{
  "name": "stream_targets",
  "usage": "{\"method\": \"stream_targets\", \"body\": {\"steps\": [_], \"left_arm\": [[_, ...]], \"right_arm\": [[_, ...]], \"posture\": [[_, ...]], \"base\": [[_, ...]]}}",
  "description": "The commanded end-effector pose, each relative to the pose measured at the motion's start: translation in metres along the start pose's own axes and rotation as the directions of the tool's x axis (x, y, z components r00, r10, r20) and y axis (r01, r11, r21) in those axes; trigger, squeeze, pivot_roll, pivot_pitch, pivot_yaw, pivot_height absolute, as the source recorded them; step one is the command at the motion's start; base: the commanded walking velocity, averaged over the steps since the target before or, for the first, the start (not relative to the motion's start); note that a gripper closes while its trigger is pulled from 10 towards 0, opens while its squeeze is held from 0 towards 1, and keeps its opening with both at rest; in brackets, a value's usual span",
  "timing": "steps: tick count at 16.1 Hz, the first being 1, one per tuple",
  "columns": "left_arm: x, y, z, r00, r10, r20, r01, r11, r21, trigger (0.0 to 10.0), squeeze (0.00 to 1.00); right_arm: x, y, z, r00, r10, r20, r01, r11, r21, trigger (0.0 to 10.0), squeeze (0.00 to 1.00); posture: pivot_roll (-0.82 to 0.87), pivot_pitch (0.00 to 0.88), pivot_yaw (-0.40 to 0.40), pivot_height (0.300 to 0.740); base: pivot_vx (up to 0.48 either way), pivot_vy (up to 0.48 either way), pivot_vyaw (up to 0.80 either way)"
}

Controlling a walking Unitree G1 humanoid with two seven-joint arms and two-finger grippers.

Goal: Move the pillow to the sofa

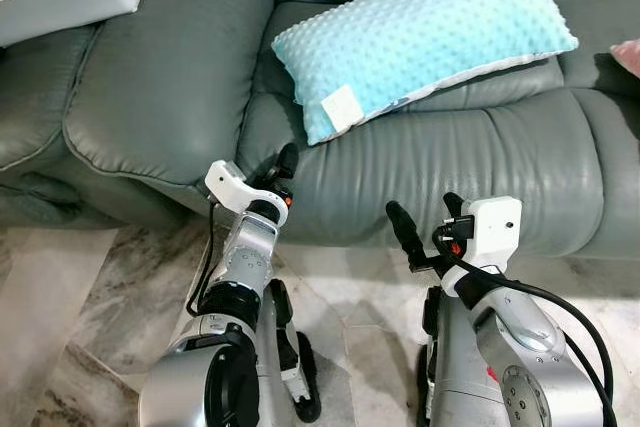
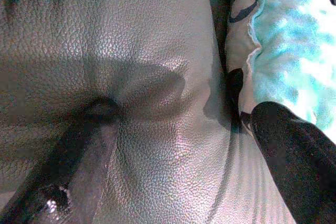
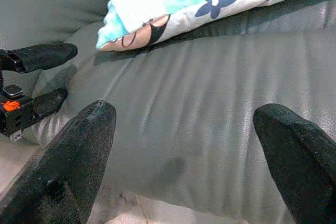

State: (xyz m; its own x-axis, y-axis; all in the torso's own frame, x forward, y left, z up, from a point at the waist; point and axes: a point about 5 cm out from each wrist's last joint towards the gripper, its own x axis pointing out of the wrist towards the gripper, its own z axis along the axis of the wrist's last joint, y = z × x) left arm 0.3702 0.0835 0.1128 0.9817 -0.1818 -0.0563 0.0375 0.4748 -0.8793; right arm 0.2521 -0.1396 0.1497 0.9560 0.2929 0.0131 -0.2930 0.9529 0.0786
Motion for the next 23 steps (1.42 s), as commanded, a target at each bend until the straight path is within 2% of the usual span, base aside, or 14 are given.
{"method": "stream_targets", "body": {"steps": [1,3,4,6,10,11,13,15,16,18,19,20,22,23], "left_arm": [[0.001,-0.068,-0.075,0.968,-0.178,-0.178,0.158,0.98,-0.121,10.0,0.0],[-0.002,-0.072,-0.085,0.956,-0.197,-0.218,0.182,0.979,-0.087,10.0,0.0],[-0.006,-0.077,-0.098,0.93,-0.217,-0.296,0.237,0.971,0.032,10.0,0.0],[-0.009,-0.081,-0.106,0.908,-0.249,-0.337,0.296,0.95,0.095,10.0,0.0],[-0.01,-0.074,-0.103,0.907,-0.241,-0.346,0.303,0.943,0.136,10.0,0.0],[-0.008,-0.069,-0.097,0.913,-0.23,-0.338,0.302,0.937,0.177,10.0,0.0],[-0.005,-0.053,-0.073,0.935,-0.207,-0.287,0.307,0.877,0.37,10.0,0.0],[-0.003,-0.032,-0.042,0.959,-0.171,-0.225,0.261,0.84,0.475,10.0,0.0],[-0.005,-0.012,-0.016,0.97,-0.146,-0.193,0.23,0.801,0.552,10.0,0.0],[-0.007,-0.005,-0.008,0.972,-0.133,-0.191,0.222,0.781,0.583,10.0,0.0],[-0.009,0.001,-0.004,0.969,-0.132,-0.208,0.235,0.748,0.62,10.0,0.0],[-0.015,0.007,-0.002,0.956,-0.146,-0.256,0.283,0.691,0.665,10.0,0.0],[-0.018,0.003,-0.01,0.933,-0.181,-0.311,0.352,0.634,0.689,10.0,0.0],[-0.019,-0.005,-0.017,0.917,-0.217,-0.334,0.396,0.599,0.696,10.0,0.0]], "right_arm": [[-0.001,0.007,-0.002,1.0,0.022,-0.004,-0.022,1.0,0.008,10.0,0.0],[-0.001,0.008,-0.001,1.0,0.02,-0.002,-0.02,1.0,0.009,10.0,0.0],[-0.001,0.008,-0.002,1.0,0.021,-0.002,-0.021,1.0,0.012,10.0,0.0],[-0.002,0.009,-0.004,1.0,0.017,-0.007,-0.017,1.0,0.014,10.0,0.0],[0.0,0.008,-0.005,1.0,0.008,-0.004,-0.008,1.0,0.016,10.0,0.0],[0.001,0.007,-0.005,1.0,0.002,0.0,-0.002,1.0,0.015,10.0,0.0],[0.0,-0.003,0.0,0.995,-0.095,0.03,0.097,0.994,-0.043,10.0,0.0],[-0.009,-0.021,-0.004,0.976,-0.218,0.008,0.218,0.97,-0.103,10.0,0.0],[-0.021,-0.036,-0.009,0.952,-0.307,-0.013,0.302,0.942,-0.144,10.0,0.0],[-0.024,-0.041,-0.011,0.944,-0.331,-0.02,0.324,0.935,-0.144,10.0,0.0],[-0.027,-0.044,-0.011,0.939,-0.345,-0.018,0.338,0.928,-0.155,10.0,0.0],[-0.031,-0.051,-0.011,0.923,-0.385,-0.008,0.376,0.907,-0.19,10.0,0.0],[-0.032,-0.054,-0.01,0.915,-0.404,0.003,0.397,0.897,-0.196,10.0,0.0],[-0.032,-0.055,-0.01,0.911,-0.413,0.011,0.407,0.892,-0.198,10.0,0.0]], "posture": [[-0.2,0.331,0.197,0.581],[-0.2,0.331,0.201,0.581],[-0.2,0.333,0.205,0.581],[-0.19,0.331,0.207,0.581],[-0.19,0.326,0.209,0.581],[-0.19,0.322,0.209,0.581],[-0.18,0.305,0.207,0.581],[-0.18,0.285,0.206,0.581],[-0.18,0.272,0.206,0.581],[-0.18,0.256,0.209,0.581],[-0.18,0.239,0.214,0.581],[-0.19,0.222,0.221,0.581],[-0.19,0.21,0.225,0.581],[-0.2,0.195,0.228,0.581]], "base": [[0.0,0.0,0.0],[0.0,0.0,0.0],[0.0,0.0,0.0],[0.0,0.0,0.0],[0.0,0.0,0.0],[0.0,0.0,0.0],[0.0,0.0,0.0],[0.0,0.0,0.0],[0.0,0.0,0.0],[0.0,0.0,0.0],[0.0,0.0,0.0],[0.0,0.0,0.0],[0.0,0.0,0.0],[0.0,0.0,0.0]]}}
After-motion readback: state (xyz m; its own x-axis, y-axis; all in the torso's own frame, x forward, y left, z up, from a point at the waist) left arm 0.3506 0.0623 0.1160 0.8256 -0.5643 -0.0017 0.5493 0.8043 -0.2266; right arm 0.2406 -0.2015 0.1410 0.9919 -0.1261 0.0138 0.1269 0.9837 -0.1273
